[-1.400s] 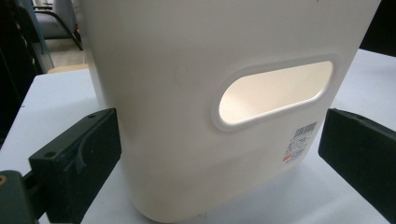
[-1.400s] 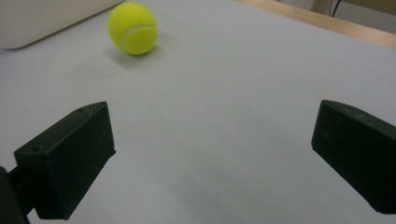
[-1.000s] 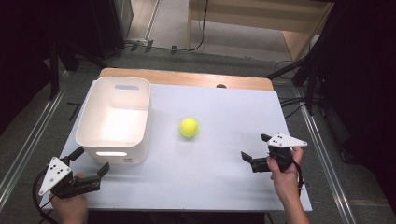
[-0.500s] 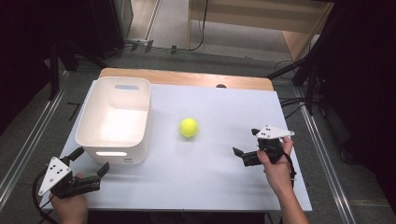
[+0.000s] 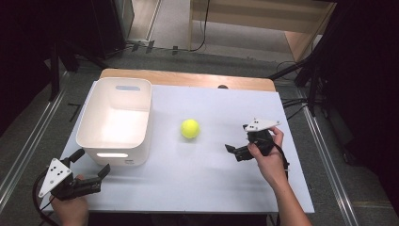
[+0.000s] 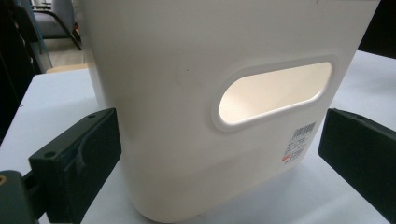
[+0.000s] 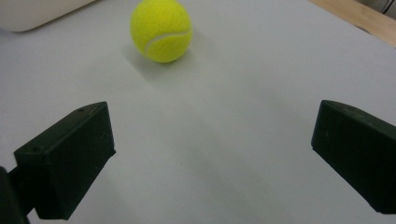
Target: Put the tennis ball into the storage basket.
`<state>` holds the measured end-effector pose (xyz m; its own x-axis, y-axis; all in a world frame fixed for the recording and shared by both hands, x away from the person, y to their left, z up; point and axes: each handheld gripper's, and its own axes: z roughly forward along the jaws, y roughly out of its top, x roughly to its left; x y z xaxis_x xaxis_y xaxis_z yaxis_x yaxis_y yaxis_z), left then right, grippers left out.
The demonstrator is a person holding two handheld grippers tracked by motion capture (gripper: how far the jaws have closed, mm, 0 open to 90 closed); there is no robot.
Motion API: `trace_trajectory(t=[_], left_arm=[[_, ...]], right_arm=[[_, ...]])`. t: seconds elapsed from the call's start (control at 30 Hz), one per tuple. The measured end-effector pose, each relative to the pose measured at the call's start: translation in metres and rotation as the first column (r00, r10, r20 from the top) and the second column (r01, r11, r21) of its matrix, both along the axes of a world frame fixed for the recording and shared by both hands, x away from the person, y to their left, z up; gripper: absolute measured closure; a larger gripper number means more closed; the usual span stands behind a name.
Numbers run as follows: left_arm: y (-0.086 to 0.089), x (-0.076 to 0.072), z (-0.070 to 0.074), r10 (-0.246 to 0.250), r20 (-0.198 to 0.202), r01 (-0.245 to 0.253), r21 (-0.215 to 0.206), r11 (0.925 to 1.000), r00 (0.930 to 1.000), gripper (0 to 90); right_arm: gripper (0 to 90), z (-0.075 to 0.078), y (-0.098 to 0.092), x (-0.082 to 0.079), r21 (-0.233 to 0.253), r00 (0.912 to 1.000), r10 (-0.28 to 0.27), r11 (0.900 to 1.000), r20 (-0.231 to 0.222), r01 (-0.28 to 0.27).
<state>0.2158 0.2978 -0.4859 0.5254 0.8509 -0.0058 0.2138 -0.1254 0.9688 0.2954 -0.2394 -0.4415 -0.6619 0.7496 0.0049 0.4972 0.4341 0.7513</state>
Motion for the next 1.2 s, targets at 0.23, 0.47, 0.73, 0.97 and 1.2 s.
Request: trace_trajectory(t=[0.23, 0.47, 0.73, 0.97, 1.2], left_arm=[[0.000, 0.000, 0.000, 0.001, 0.004, -0.001, -0.009, 1.0000, 1.0000, 0.0], [0.000, 0.000, 0.000, 0.000, 0.003, 0.000, -0.009, 1.0000, 1.0000, 0.0], [-0.002, 0.000, -0.001, 0.005, 0.002, -0.005, 0.007, 1.0000, 1.0000, 0.0], [-0.002, 0.000, -0.001, 0.002, 0.002, -0.002, 0.006, 1.0000, 1.0000, 0.0], [-0.001, 0.000, -0.001, 0.006, 0.002, -0.006, 0.001, 1.0000, 1.0000, 0.0]], right_arm=[[0.0, 0.002, 0.012, 0.015, -0.016, 0.9981, 0.025, 1.000, -0.056, -0.026], [0.0, 0.006, 0.027, 0.027, -0.043, 0.9958, 0.048, 0.998, -0.078, -0.052], [0.0, 0.005, 0.044, 0.043, -0.063, 0.9918, 0.075, 0.995, -0.104, -0.082], [0.0, 0.003, 0.053, 0.053, -0.054, 0.9882, 0.081, 0.995, -0.130, -0.089], [0.0, 0.005, 0.064, 0.061, -0.062, 0.9847, 0.103, 0.992, -0.140, -0.113]])
